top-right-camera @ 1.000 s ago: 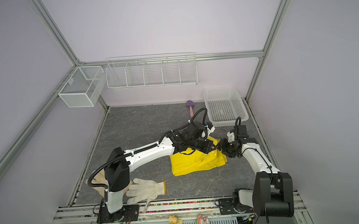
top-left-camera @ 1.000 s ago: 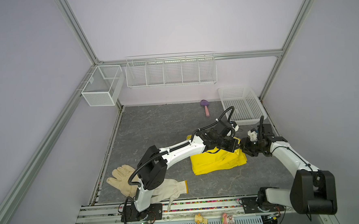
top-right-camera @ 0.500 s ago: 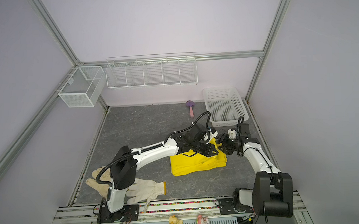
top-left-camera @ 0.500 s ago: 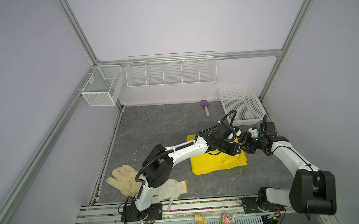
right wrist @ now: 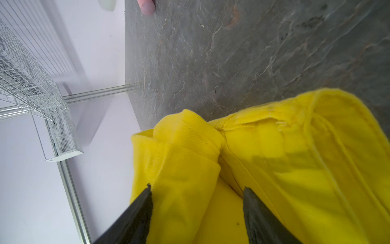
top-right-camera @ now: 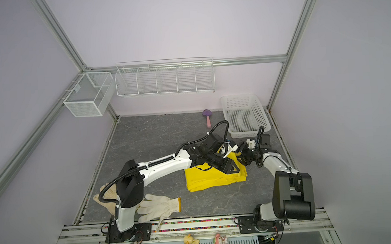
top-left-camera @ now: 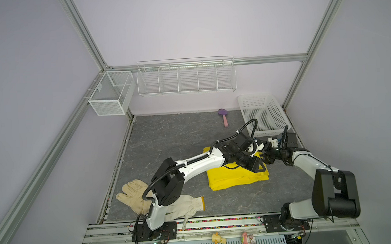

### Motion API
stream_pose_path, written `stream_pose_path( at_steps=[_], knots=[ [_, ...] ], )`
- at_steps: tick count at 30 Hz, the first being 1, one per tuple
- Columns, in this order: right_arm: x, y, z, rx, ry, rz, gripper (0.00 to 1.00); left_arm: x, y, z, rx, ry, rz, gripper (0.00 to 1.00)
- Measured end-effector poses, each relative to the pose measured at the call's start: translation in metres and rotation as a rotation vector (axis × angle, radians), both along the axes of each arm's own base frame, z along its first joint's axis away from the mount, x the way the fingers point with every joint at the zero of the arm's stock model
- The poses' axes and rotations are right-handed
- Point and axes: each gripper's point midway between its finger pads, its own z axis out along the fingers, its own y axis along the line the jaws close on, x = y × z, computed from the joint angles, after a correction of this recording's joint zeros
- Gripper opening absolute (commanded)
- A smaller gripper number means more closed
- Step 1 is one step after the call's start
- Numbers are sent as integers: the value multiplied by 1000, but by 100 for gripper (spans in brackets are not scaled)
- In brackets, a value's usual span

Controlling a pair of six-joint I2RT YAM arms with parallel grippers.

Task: Fold and stack the trousers
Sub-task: Fold the trousers at the center of the table.

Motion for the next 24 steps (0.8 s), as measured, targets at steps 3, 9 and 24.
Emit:
stream_pose_path(
  at_steps=[3, 9, 24],
  knots=[
    [2, -1, 6, 0, -27, 3, 73, 12, 25, 12, 5, -13, 44, 42],
    [2, -9, 7, -23, -66, 2, 78, 66, 81, 27, 23, -64, 215, 42],
    [0, 32, 15, 14, -110, 209, 71, 93, 138, -25, 187, -47, 331, 43]
  ],
)
